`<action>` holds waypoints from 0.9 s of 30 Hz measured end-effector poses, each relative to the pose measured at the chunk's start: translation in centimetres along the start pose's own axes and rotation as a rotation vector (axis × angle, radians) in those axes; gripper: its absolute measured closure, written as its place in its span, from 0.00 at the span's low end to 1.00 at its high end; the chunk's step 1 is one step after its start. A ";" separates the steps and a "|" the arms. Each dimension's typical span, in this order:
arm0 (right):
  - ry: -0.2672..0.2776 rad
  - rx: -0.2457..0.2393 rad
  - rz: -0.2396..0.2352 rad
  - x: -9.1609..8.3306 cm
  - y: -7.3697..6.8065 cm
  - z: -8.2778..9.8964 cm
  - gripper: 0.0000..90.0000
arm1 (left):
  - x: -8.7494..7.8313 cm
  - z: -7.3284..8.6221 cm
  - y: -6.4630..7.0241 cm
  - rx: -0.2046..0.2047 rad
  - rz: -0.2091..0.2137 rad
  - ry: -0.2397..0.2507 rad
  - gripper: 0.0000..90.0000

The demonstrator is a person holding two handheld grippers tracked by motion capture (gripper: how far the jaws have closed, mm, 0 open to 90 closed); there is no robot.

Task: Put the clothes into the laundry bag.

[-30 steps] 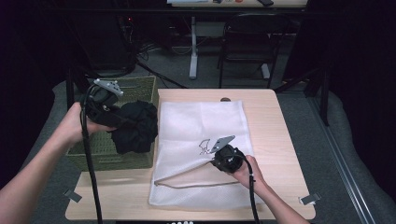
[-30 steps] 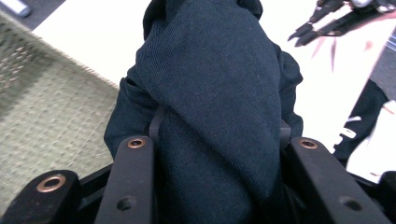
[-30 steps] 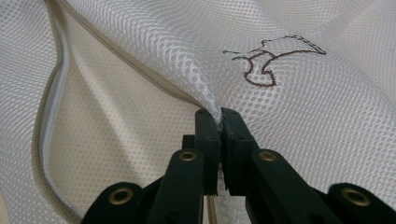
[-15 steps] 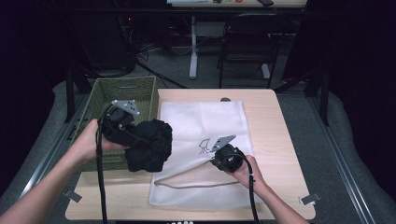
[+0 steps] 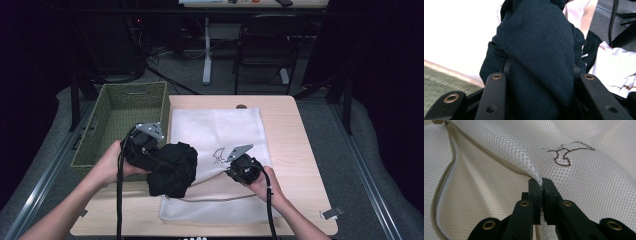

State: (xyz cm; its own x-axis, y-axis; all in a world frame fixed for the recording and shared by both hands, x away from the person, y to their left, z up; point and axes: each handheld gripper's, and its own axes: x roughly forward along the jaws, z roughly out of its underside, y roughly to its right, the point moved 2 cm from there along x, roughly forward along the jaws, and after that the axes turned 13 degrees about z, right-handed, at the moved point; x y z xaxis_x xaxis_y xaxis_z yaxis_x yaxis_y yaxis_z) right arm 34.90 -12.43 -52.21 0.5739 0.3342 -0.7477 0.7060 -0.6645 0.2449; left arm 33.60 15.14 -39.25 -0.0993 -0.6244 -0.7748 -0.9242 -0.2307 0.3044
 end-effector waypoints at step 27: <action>0.026 0.047 0.008 -0.6 0.2 -0.4 0.97 | 9.8 0.3 0.3 0.029 0.105 -0.036 0.66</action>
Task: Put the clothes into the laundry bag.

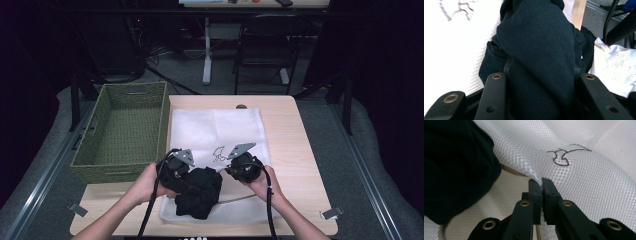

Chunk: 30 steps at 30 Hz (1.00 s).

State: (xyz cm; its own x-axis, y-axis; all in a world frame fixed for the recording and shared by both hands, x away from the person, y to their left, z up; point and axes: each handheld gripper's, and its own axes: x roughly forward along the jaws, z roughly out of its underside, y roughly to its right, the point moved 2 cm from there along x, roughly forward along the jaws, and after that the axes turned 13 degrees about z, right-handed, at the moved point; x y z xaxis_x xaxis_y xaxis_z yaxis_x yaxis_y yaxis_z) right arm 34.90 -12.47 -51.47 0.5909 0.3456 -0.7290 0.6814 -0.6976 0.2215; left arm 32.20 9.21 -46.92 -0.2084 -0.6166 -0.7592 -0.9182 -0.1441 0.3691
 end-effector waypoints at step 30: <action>0.056 0.034 -0.008 -1.3 -0.2 -0.8 0.97 | 5.1 0.4 -2.0 -0.106 -0.087 0.042 0.68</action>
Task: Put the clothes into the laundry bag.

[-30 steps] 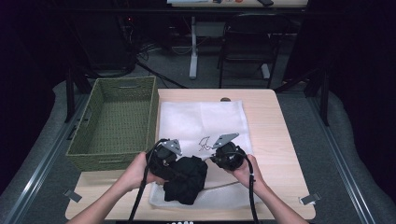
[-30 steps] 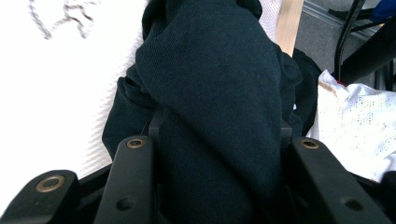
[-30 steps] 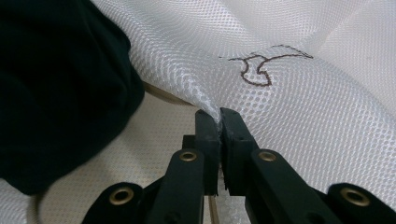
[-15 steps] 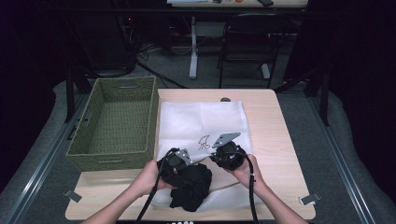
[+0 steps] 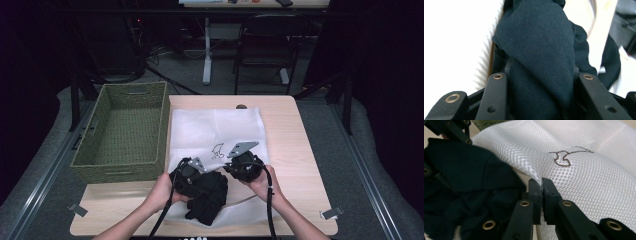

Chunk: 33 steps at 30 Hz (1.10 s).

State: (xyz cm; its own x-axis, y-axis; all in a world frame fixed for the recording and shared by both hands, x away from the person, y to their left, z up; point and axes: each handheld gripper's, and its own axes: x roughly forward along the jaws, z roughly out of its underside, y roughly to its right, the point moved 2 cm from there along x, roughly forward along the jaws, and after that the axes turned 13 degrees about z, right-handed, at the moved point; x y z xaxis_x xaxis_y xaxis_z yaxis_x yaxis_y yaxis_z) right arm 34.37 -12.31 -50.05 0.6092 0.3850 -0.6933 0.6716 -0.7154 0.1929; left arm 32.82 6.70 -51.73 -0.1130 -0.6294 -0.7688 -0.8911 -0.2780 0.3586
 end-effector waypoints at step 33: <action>0.023 0.025 -0.006 -0.3 0.4 0.1 0.97 | -1.3 0.5 0.9 -0.020 -0.118 0.078 0.29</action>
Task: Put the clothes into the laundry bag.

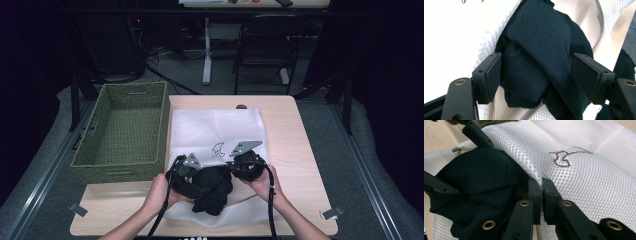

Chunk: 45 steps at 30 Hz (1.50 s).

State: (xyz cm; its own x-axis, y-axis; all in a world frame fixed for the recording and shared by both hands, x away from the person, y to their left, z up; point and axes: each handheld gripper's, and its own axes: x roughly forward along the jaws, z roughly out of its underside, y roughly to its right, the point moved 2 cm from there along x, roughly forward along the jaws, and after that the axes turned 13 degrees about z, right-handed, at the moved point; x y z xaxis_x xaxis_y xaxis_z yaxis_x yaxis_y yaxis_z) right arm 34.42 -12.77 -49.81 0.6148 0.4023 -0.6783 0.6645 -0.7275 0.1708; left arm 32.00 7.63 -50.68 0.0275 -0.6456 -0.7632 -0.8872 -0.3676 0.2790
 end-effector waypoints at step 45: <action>0.008 0.033 -0.037 -0.2 0.2 0.0 0.97 | 3.2 -0.2 -0.6 -0.009 -0.055 0.068 0.41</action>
State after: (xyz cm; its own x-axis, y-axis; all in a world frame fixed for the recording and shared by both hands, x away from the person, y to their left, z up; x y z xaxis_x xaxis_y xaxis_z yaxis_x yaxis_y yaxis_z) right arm 34.45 -13.00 -49.65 0.5938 0.4336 -0.6778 0.6726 -0.7299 0.1223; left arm 32.74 5.67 -53.15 0.1078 -0.6678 -0.7365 -0.8792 -0.4099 0.2430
